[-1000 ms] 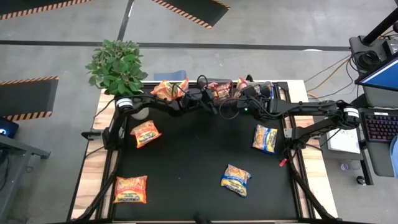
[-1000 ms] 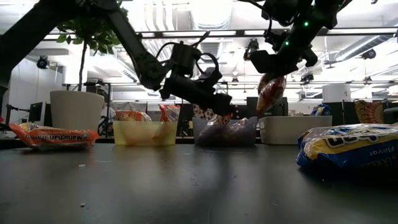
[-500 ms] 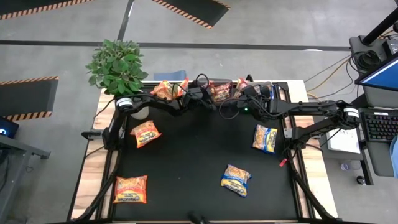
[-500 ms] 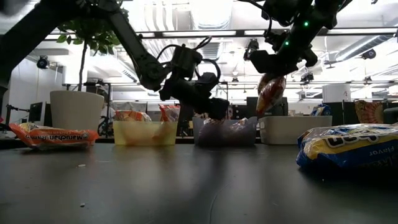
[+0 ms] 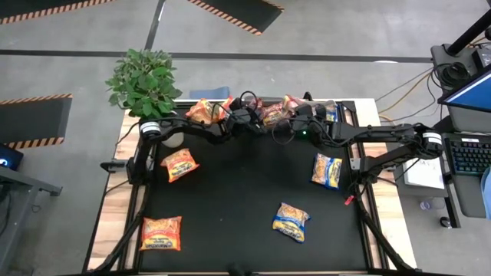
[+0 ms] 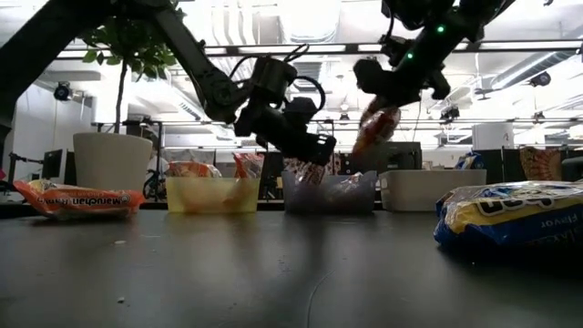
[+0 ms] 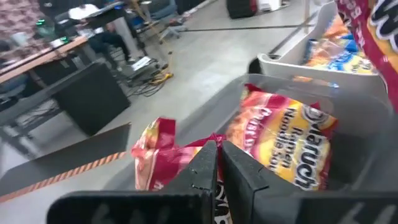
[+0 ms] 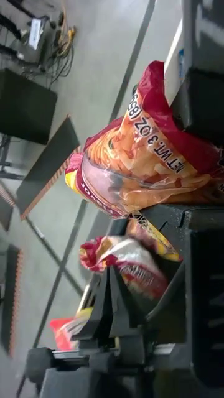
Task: Sort Maruchan noodles
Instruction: Put the red noodle pack into the black bin
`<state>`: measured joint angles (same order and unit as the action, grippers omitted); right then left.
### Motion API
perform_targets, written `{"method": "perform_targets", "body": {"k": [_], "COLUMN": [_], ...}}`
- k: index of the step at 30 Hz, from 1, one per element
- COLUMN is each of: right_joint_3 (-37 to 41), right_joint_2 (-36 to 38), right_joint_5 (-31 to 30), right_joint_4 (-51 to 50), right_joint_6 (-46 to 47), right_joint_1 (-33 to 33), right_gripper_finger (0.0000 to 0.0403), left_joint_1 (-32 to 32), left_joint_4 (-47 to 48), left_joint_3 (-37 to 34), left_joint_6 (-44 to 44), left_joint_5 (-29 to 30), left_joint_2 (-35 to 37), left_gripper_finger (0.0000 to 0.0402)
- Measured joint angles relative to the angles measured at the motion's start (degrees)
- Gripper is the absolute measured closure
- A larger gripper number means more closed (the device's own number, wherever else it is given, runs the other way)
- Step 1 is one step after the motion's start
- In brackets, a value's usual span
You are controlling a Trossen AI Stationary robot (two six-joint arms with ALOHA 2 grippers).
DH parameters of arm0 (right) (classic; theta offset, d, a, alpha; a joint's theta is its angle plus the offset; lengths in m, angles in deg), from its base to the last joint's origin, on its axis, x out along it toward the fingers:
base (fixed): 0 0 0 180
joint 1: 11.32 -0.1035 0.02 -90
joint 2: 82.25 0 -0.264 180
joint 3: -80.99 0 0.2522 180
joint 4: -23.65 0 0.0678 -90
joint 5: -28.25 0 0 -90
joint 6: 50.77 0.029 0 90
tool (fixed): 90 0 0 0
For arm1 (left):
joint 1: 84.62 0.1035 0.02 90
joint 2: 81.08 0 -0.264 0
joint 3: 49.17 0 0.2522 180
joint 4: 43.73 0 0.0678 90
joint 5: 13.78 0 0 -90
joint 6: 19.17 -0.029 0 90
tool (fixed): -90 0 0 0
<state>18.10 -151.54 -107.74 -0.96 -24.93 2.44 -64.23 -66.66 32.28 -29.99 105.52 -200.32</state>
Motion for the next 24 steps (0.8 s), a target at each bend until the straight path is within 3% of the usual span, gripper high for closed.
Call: {"method": "perform_targets", "body": {"k": [4, 16, 24], "right_joint_3": [0.0, 0.0, -2.04], "right_joint_2": [-2.21, -16.57, -24.3], "right_joint_5": [-0.01, -0.72, -0.73], "right_joint_4": [6.58, 32.84, 40.35], "right_joint_6": [-2.99, -11.07, -11.53], "right_joint_1": [0.53, 5.53, 9.0], "right_gripper_finger": [0.0337, 0.0337, 0.0337], "left_joint_1": [0.01, 0.01, 0.01], "left_joint_4": [3.77, 5.21, 5.51], "left_joint_3": [-0.53, -7.31, -7.98], "left_joint_6": [0.23, 0.92, 2.48], "left_joint_5": [3.01, 2.25, 1.87], "left_joint_2": [1.91, 8.59, 9.07], "left_gripper_finger": [0.0401, 0.0401, 0.0402]}}
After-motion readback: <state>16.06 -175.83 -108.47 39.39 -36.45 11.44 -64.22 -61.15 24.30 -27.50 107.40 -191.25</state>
